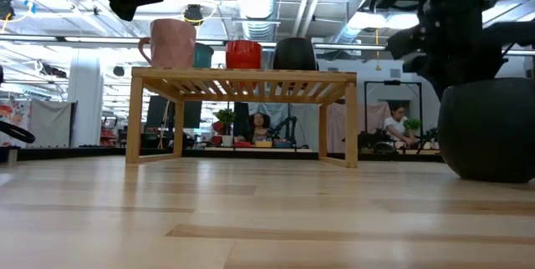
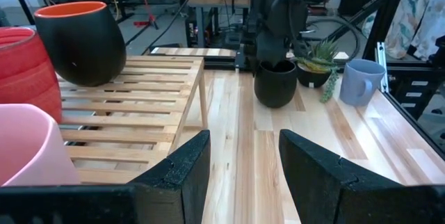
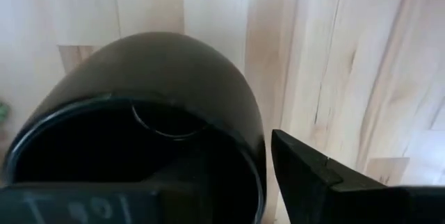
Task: Place coffee mugs
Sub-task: Put the black cup on the shelf aligned with the other red cup
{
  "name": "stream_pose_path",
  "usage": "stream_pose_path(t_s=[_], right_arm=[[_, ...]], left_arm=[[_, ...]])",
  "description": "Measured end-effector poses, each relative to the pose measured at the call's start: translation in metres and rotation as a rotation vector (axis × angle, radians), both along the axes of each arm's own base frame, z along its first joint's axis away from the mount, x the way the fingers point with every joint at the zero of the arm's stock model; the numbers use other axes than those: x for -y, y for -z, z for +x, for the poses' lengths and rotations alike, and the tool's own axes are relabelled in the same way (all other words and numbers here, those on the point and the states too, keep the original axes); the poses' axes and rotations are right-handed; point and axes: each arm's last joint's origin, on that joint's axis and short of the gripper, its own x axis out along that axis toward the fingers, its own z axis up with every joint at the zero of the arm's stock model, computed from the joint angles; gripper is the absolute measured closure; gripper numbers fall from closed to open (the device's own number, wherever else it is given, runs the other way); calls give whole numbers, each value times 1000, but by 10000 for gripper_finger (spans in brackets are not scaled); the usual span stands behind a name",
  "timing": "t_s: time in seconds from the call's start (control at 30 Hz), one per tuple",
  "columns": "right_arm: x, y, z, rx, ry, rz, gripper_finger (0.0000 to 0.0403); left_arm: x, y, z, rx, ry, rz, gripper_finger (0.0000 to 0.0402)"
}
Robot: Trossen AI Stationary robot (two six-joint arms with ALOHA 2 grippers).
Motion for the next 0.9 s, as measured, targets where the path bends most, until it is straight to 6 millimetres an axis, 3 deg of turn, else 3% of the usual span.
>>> stream_pose_path(t_s=[0.13,0.23,0.4,0.5,0.6,0.77,0.9], right_arm=[[0,6,3,-33,-2,-2,290],[-1,6,2,-47,10,12,358],[-3,-15,1,2,71,99,365],[-7,-43,7,117,105,160,365],[-9,-84,24,302,135,207,365],[-2,-156,73,599,124,143,365],[22,-193,111,717,177,-11,365]], left_arm=[[0,0,0,1,0,-2,243],[0,0,0,1,0,-4,243],[0,0,0,3,-1,-12,243],[0,0,0,5,-1,-21,243],[0,0,0,5,0,-22,243],[0,-1,0,13,0,-20,243],[0,-2,0,21,0,-22,243]])
